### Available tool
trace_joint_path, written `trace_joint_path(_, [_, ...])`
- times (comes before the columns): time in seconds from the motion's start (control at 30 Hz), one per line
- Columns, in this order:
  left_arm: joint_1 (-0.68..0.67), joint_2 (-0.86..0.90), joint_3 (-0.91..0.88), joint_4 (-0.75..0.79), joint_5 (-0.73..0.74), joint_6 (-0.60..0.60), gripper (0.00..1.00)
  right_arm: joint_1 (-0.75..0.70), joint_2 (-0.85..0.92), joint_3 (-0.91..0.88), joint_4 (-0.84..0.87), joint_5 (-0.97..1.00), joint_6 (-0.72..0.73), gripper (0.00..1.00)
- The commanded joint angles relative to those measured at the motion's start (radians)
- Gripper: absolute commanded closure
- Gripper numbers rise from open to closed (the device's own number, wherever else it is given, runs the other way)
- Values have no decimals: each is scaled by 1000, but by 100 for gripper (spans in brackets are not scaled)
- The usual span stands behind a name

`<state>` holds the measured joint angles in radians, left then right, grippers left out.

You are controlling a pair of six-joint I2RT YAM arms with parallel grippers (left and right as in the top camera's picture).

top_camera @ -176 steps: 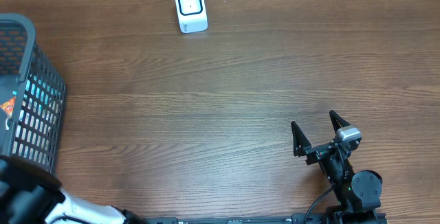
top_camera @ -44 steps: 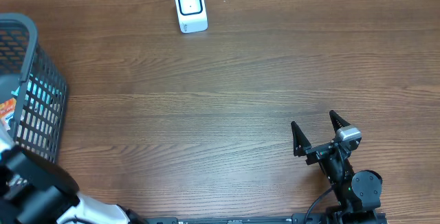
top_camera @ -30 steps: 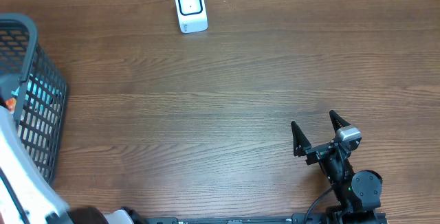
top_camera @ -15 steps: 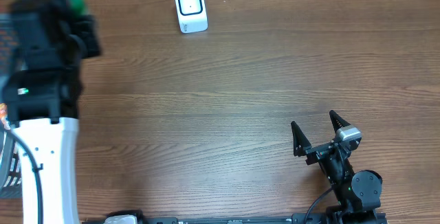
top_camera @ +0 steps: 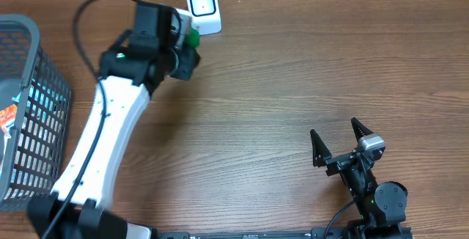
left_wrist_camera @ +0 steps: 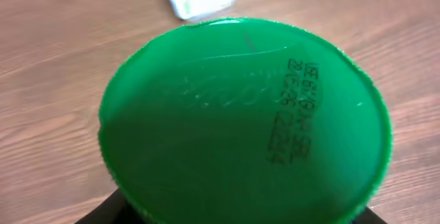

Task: Scan the item barcode
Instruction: 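Lower the jar onto the table near the scanner and release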

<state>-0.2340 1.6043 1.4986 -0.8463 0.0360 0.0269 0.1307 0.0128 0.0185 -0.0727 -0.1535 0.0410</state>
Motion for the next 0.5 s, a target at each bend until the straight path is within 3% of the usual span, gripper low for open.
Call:
trace_joint_path(0.0, [-2, 1, -99, 103, 128, 95, 66, -5, -10, -10, 5, -5, -5, 0])
trace_joint_path(0.47, [-2, 27, -545, 632, 153, 104, 69, -5, -10, -10, 5, -5, -5, 0])
